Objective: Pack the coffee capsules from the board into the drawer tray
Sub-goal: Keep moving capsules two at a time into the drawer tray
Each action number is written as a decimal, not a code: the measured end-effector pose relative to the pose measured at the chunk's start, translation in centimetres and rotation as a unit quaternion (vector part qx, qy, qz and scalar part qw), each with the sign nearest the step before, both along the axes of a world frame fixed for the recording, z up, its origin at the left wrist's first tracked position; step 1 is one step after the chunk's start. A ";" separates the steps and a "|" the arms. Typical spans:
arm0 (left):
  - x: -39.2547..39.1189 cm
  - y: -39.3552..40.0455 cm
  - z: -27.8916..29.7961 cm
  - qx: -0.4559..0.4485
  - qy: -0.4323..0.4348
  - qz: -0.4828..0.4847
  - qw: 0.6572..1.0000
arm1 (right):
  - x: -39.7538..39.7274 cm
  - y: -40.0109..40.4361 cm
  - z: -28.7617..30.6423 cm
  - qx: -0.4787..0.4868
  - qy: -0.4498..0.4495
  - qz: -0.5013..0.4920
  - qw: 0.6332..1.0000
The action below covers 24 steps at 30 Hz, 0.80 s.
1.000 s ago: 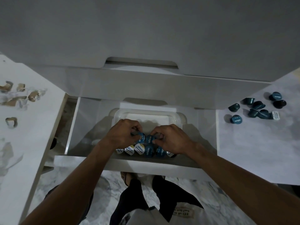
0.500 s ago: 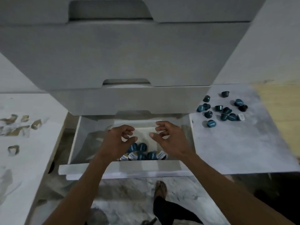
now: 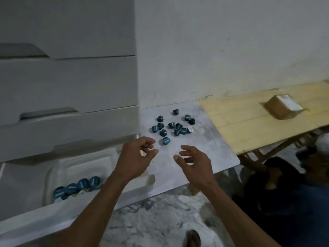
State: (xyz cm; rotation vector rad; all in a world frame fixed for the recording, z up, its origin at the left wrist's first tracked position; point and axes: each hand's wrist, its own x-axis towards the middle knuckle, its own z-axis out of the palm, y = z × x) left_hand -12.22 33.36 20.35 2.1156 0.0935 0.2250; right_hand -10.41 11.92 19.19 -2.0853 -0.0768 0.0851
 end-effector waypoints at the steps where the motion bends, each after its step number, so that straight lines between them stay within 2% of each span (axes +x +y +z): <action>1: 1.2 -1.5 0.0 0.003 -0.001 -0.007 1.000 | 0.8 -1.8 0.0 -0.003 -0.001 -0.011 1.000; 5: 5.6 -7.2 -1.4 0.013 0.000 -0.009 1.000 | 5.2 -8.3 -0.9 -0.004 -0.004 -0.029 1.000; 9: 9.1 -11.9 -4.3 0.038 0.045 0.023 0.998 | 10.2 -13.3 -2.4 -0.015 0.005 -0.015 1.000; 13: 11.1 -14.7 -7.0 0.047 0.078 0.109 0.990 | 14.7 -16.2 -3.9 -0.031 0.026 0.017 0.999; 19: 11.9 -15.2 -11.0 0.072 0.130 0.237 0.960 | 20.1 -15.6 -7.2 -0.050 0.055 0.042 0.996; 24: 14.1 -14.1 -14.6 0.089 0.121 0.287 0.946 | 23.0 -13.0 -11.3 -0.065 0.048 0.055 0.995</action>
